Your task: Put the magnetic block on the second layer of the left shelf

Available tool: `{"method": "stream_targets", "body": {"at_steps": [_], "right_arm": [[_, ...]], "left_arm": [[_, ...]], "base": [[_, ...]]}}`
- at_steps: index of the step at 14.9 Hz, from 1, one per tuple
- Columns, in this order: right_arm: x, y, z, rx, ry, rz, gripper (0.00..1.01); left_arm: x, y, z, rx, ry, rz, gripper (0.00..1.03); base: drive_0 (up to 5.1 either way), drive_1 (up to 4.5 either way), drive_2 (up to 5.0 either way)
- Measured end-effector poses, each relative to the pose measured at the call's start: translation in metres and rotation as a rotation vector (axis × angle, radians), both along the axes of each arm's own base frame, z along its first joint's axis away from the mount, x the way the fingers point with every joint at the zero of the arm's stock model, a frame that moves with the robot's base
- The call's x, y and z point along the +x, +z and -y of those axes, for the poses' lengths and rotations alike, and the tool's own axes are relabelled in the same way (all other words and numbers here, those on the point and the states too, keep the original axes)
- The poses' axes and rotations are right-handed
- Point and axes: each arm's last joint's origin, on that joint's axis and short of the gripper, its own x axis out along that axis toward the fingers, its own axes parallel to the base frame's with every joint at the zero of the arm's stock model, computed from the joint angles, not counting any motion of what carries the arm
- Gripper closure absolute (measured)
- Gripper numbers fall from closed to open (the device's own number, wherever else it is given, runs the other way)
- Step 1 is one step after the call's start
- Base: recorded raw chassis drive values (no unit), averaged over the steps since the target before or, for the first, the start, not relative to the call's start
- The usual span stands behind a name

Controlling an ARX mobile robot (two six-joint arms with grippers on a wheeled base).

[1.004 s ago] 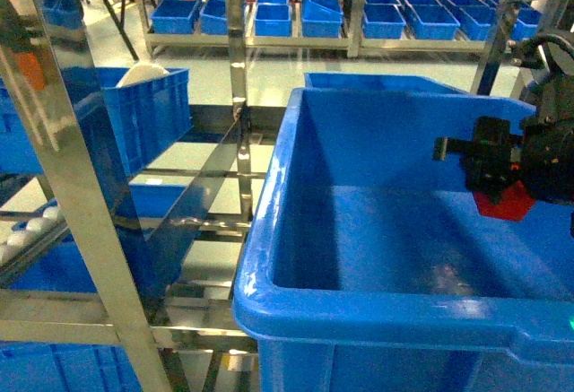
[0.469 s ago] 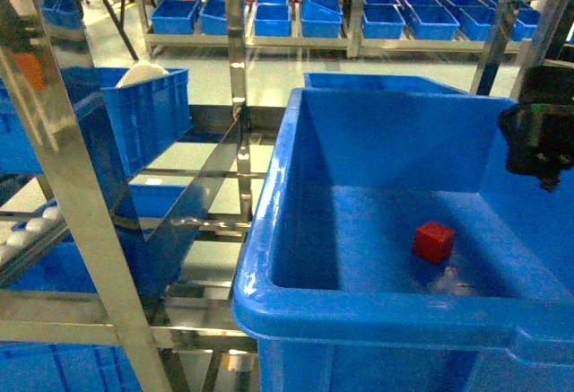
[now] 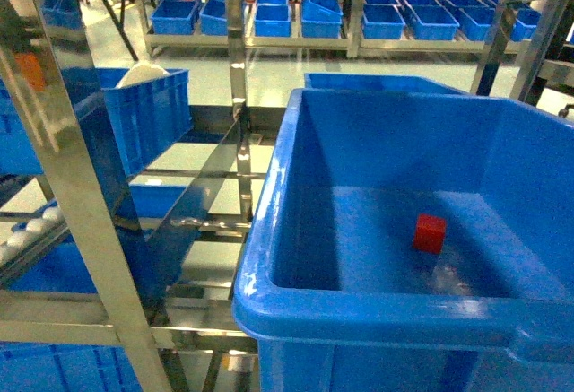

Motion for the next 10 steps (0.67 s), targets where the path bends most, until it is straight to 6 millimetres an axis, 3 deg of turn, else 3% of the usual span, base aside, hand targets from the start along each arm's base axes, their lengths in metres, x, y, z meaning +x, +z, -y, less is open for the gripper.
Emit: {"method": "stream_targets", "body": {"at_steps": [2,5,8,10], "right_arm": [[-0.025,-0.015,0.011,0.004,-0.022,0.106,0.39],[-0.049,-0.028,0.018,-0.002,-0.014,0.108,0.8],[-0.06,-0.034,0.028,-0.006,-0.008,0.11,1.0],[-0.076,-0.04,0.032,-0.005,-0.019,0.113,0.99]], "left_arm": [[0.0,0.0,0.0,0.0,0.002,0.0,0.05],[0.0,0.0,0.0,0.0,0.001,0.0,0.05],[0.0,0.0,0.0,0.0,0.0,0.0,0.05],[0.0,0.0,0.0,0.0,0.001,0.0,0.05]], "base": [[0.0,0.0,0.0],[0.0,0.0,0.0],[0.0,0.0,0.0],[0.0,0.0,0.0]]}}
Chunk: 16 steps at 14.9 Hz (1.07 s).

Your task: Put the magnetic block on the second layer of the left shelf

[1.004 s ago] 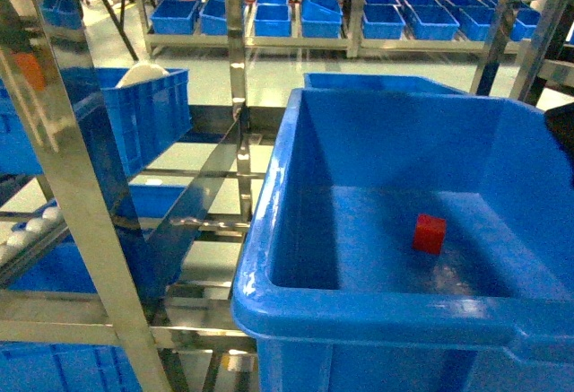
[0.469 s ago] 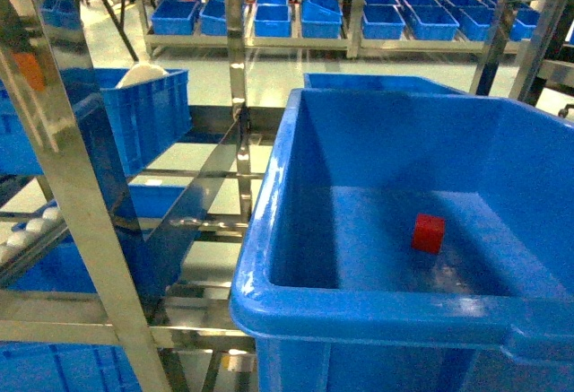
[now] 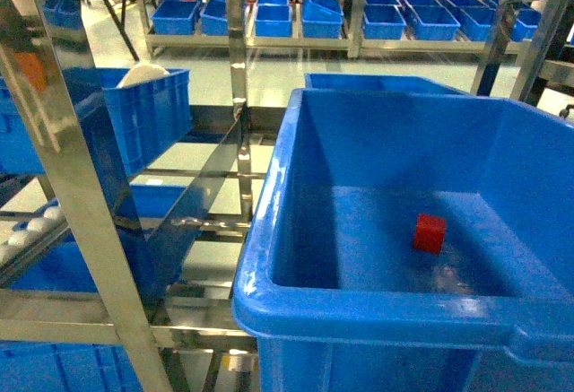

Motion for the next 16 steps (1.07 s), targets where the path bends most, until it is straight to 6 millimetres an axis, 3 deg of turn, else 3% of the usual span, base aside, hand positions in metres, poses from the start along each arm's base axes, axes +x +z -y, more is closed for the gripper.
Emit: {"method": "stream_targets", "body": {"at_steps": [7,16], "right_arm": [[-0.019,-0.014,0.0,0.0,0.001,-0.009,0.99],[-0.04,-0.009,0.0,0.0,0.001,0.026,0.99]], "left_arm": [[0.0,0.0,0.0,0.0,0.0,0.0,0.05],[0.0,0.0,0.0,0.0,0.0,0.0,0.05]], "base": [[0.0,0.0,0.0],[0.0,0.0,0.0]]}}
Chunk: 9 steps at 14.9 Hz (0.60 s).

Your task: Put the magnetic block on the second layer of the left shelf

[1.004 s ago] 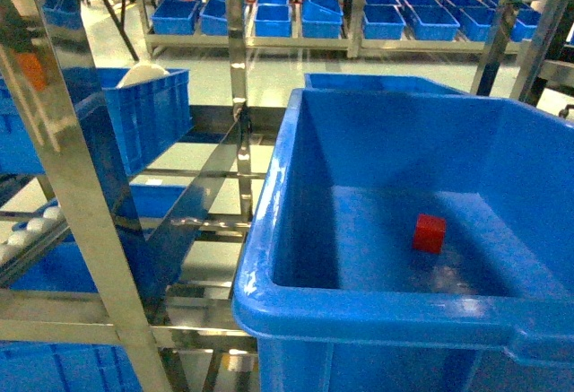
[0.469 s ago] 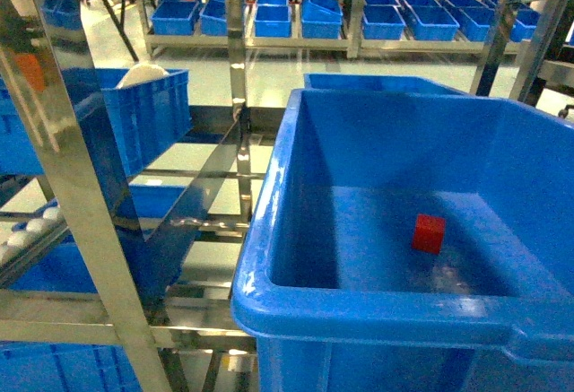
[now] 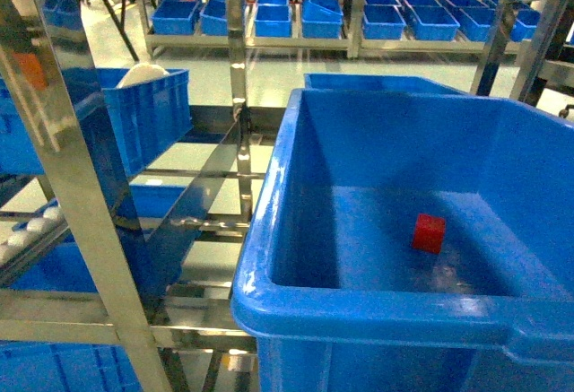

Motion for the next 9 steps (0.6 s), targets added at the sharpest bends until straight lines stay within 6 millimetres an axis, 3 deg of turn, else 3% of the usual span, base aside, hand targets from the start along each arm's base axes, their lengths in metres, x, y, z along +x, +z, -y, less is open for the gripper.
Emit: {"method": "stream_targets", "body": {"at_steps": [9], "right_arm": [[-0.017,-0.005,0.0,0.0,0.0,-0.021,0.99]], "left_arm": [[0.0,0.0,0.0,0.0,0.001,0.0,0.05]], "base": [[0.0,0.0,0.0]]}}
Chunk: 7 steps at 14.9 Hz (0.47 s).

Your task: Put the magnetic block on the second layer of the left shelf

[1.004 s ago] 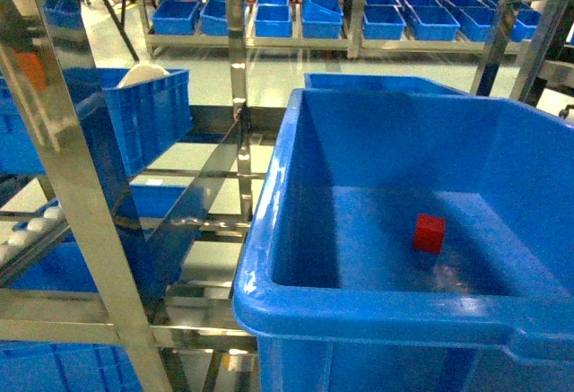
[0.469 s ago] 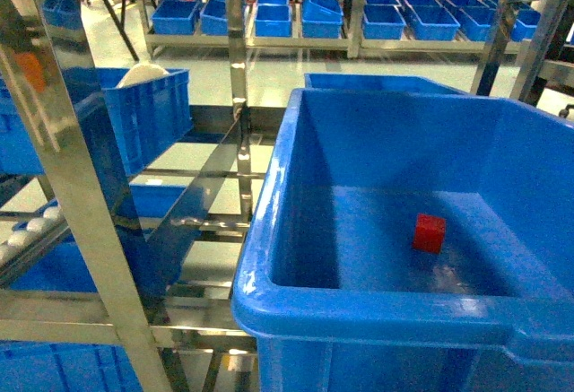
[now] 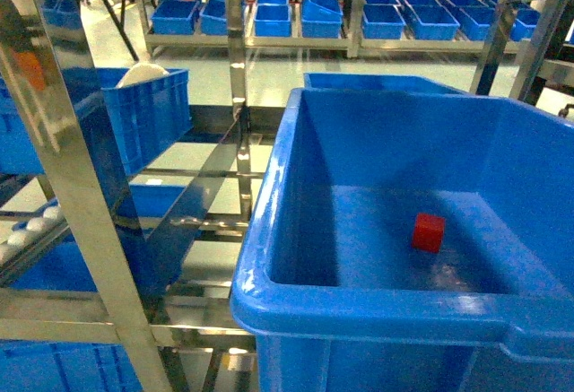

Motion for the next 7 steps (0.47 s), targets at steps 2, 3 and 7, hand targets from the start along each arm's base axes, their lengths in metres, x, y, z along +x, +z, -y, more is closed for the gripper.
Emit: {"method": "stream_targets", "body": {"at_steps": [2,3,7], "right_arm": [[-0.0001,0.0007,0.0,-0.001,0.0,0.007,0.99],[-0.0001,0.0008,0.0,0.0,0.0,0.008,0.87],[-0.0001,0.0008,0.0,0.0,0.0,0.008,0.34]], "left_arm": [[0.0,0.0,0.0,0.0,-0.002,0.0,0.05],[0.0,0.0,0.0,0.0,-0.002,0.0,0.05],[0.0,0.0,0.0,0.0,-0.002,0.0,0.05]], "base": [[0.0,0.0,0.0],[0.0,0.0,0.0],[0.0,0.0,0.0]]}}
